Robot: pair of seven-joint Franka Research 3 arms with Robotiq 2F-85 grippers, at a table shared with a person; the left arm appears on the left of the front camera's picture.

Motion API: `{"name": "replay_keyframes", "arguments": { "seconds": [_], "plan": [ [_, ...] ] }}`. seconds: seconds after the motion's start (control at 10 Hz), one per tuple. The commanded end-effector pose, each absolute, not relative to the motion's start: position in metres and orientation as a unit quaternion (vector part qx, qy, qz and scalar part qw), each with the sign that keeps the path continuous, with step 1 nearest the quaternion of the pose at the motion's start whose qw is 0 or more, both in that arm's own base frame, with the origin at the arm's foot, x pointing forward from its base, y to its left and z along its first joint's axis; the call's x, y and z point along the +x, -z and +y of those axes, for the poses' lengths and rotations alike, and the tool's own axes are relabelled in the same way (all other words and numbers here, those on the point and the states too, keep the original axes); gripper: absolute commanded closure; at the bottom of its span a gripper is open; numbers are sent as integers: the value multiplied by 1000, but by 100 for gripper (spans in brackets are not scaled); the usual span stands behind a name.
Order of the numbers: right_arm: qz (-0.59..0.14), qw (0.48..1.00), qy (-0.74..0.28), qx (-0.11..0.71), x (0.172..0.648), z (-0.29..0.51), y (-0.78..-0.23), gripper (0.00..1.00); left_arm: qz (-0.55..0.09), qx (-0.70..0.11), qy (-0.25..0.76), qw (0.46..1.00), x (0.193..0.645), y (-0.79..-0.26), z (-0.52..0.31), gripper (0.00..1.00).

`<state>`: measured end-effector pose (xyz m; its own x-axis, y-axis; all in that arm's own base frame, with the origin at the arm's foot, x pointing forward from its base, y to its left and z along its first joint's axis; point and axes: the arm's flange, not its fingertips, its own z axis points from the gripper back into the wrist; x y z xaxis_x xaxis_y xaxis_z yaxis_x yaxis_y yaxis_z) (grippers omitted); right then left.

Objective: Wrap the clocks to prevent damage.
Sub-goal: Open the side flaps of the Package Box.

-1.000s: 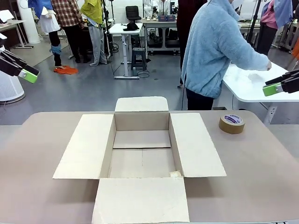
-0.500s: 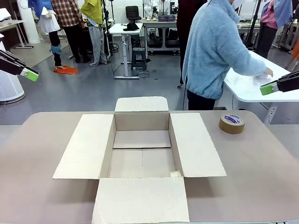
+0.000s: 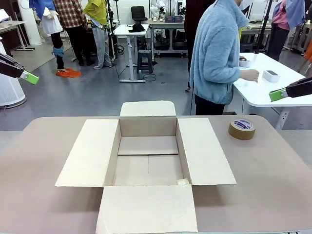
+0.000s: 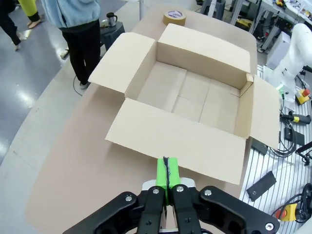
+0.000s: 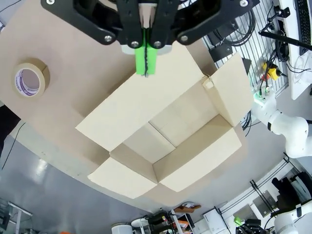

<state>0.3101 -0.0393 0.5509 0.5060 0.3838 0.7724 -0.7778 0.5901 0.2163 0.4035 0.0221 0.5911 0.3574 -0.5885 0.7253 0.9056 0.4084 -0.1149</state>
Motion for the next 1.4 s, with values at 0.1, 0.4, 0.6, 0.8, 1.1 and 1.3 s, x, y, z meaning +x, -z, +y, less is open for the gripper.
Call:
{"name": "replay_keyframes", "arguments": {
  "seconds": [0.1,0.4,0.6,0.8,1.1,1.3],
  "plan": [
    [-341,823,-344,298,318,-32,-548,100,-308,-264,473,782,402,-587,28,100],
    [-341,824,-353,284,314,-37,-546,100,-305,-261,475,783,404,-590,25,100],
    [-337,828,-348,283,315,-37,-545,99,-305,-260,472,785,404,-589,26,100],
    [-297,866,-281,289,336,28,-561,99,-282,-243,450,812,407,-600,-25,100],
    [-154,940,-190,236,363,134,-557,99,-202,-172,383,885,407,-597,-115,100],
    [-88,973,-132,165,380,178,-531,99,-153,-60,301,939,401,-563,-166,100]
  ]
}}
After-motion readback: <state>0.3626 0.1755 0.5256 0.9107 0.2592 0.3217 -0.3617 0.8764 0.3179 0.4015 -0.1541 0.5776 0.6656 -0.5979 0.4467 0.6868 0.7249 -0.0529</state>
